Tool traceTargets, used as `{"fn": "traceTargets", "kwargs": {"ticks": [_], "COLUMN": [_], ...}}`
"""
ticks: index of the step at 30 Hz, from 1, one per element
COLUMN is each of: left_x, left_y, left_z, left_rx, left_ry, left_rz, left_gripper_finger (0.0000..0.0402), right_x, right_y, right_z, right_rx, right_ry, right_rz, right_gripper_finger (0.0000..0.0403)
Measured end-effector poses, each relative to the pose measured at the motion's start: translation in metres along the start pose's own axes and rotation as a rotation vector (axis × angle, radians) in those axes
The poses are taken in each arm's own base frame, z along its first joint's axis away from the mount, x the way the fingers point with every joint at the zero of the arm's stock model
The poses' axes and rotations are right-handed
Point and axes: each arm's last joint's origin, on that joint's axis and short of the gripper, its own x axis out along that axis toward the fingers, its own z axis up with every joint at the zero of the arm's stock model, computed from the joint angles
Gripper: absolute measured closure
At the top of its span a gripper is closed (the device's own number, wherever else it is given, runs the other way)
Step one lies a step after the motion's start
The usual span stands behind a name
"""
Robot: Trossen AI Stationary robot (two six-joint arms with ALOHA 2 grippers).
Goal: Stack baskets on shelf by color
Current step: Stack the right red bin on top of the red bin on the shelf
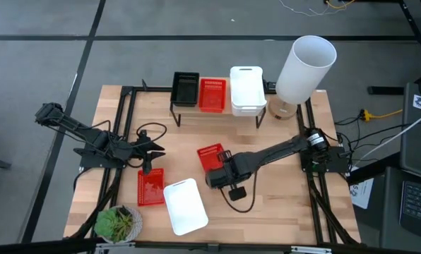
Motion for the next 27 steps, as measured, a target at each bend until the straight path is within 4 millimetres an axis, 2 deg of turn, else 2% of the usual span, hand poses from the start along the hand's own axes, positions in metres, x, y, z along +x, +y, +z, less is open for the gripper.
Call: {"fn": "traceTargets", "kwargs": {"ticks": [6, 10, 14, 19, 24, 27], "left_x": [0.0, 0.0, 0.0, 0.0, 0.0, 0.0], "left_y": [0.0, 0.0, 0.0, 0.0, 0.0, 0.0], "left_z": [0.0, 0.0, 0.0, 0.0, 0.0, 0.0], "left_rx": [0.0, 0.0, 0.001, 0.003, 0.005, 0.005], "left_ry": [0.0, 0.0, 0.0, 0.001, 0.004, 0.004], "left_rz": [0.0, 0.0, 0.0, 0.001, 0.003, 0.003], "left_gripper_finger": [0.0316, 0.0316, 0.0316, 0.0316, 0.0316, 0.0316], "right_x": [-0.065, -0.107, -0.146, -0.162, -0.148, -0.14], "right_y": [-0.005, -0.026, -0.057, -0.111, -0.172, -0.199], "right_z": [0.02, 0.027, 0.025, 0.014, -0.005, -0.021], "right_rx": [-0.005, -0.005, 0.02, 0.107, 0.226, 0.305], "right_ry": [-0.184, -0.312, -0.419, -0.525, -0.471, -0.41], "right_rz": [-0.131, -0.261, -0.372, -0.436, -0.401, -0.367], "right_gripper_finger": [0.0401, 0.0401, 0.0401, 0.0401, 0.0402, 0.0402]}}
